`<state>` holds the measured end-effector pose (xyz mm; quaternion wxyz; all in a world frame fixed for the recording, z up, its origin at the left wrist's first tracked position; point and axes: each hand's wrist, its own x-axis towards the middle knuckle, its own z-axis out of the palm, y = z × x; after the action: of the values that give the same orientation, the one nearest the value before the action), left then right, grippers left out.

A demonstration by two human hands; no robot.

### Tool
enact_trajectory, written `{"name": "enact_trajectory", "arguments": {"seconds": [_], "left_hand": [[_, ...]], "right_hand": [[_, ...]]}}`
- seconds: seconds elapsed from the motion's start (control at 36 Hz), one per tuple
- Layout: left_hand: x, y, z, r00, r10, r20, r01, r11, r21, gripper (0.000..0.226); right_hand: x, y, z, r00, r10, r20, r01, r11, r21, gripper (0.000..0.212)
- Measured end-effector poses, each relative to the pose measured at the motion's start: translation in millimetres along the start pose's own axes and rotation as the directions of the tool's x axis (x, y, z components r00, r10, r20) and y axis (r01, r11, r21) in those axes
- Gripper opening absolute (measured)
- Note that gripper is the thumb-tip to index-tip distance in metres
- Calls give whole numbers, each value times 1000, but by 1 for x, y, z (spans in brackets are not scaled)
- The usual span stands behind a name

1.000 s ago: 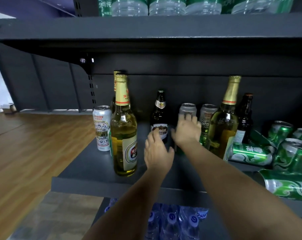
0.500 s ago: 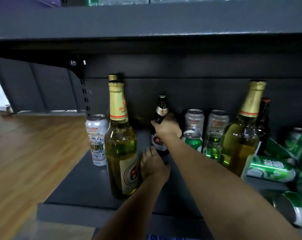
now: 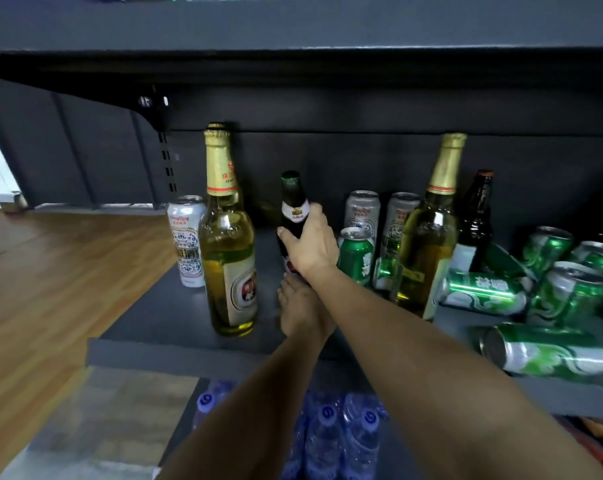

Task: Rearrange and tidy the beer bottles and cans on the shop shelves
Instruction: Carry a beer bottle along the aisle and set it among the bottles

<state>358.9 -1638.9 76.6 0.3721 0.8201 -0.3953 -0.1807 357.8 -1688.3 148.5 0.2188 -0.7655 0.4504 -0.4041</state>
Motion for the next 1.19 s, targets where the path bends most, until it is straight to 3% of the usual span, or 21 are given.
{"name": "enact_trajectory", "arguments": {"seconds": [0.19,0.28,0.39,0.64,0.78,0.92,1.06,1.19], "left_hand": [[-50,2,-8,997,35,-70,-38,998,-41,76],[-65,-4,-9,990,79,-115,-83,996,-25,87],[-87,-10,-15,990,115,-77,-115,993,6,97],[-146,-13,-18,937,348,-31,-342,932,124,91],[-189,-21,-3,870,482,105,-492,838,235,87],[-236,-17,32,819,509,266,-559,813,163,82],[-289,-1,76,694,574,434,-682,718,141,79],[-352,18,125,472,643,603,-827,559,51,70]], "right_hand": [[-39,-4,-30,996,-63,-60,60,997,-44,48],[-60,-7,-43,990,-85,-110,82,996,-30,46],[-94,-13,-60,980,-86,-177,85,996,-16,45],[-169,-10,-114,901,21,-434,-75,991,-107,50],[-216,16,-158,826,113,-553,-233,960,-153,52],[-276,51,-202,757,210,-619,-409,891,-199,44],[-342,98,-245,670,315,-672,-584,782,-216,42],[-409,141,-296,560,395,-729,-711,681,-177,42]]}}
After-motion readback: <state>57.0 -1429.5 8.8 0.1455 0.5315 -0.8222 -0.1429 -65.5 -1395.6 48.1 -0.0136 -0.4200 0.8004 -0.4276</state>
